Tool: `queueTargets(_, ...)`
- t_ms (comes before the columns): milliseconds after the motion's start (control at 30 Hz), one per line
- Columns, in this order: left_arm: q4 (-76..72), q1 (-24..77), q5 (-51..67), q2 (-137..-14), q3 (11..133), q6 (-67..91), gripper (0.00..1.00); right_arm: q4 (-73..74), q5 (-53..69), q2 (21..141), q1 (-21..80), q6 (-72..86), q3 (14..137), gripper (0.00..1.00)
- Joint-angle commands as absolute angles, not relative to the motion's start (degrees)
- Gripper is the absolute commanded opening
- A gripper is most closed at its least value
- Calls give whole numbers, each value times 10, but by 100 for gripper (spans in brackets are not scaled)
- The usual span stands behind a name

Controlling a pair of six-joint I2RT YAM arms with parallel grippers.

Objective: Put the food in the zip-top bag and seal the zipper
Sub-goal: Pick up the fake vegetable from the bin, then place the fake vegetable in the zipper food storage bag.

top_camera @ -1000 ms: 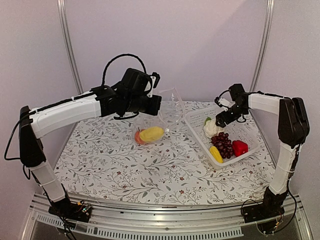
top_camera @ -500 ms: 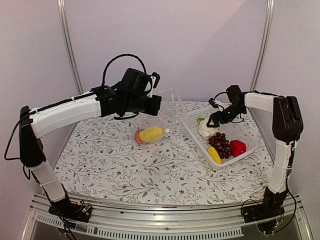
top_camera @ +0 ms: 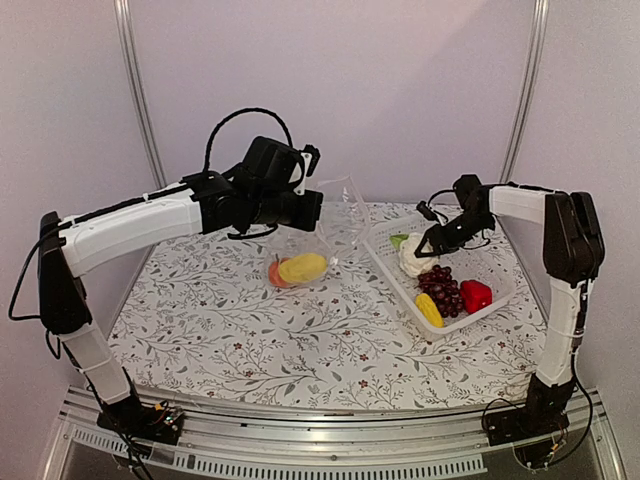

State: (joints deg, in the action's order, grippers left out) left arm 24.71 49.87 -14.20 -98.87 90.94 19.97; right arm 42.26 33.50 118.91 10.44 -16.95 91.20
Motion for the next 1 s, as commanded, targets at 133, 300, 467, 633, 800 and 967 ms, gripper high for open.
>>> queueTargets(133, 247, 494, -148, -988, 907, 199, 0, 437, 301, 1048, 101, -199, 895, 41)
queueTargets(300, 246, 494, -145, -996, 917, 196, 0, 448, 375, 982, 101, -210, 915, 38)
queueTargets(467, 247, 494, -142, -1002, 925, 195, 0, 448, 460, 952, 108, -188, 945, 32)
queueTargets(633, 247, 494, -142, -1004, 929, 199, 0, 432, 534, 939, 130, -166, 971, 32)
queueTargets(800, 247, 494, -141, -1005, 934, 205, 0, 418, 587, 945, 174, -140, 1000, 32)
queueTargets(967, 247, 494, -141, -1004, 934, 210, 0, 420, 604, 959, 243, -129, 1009, 31)
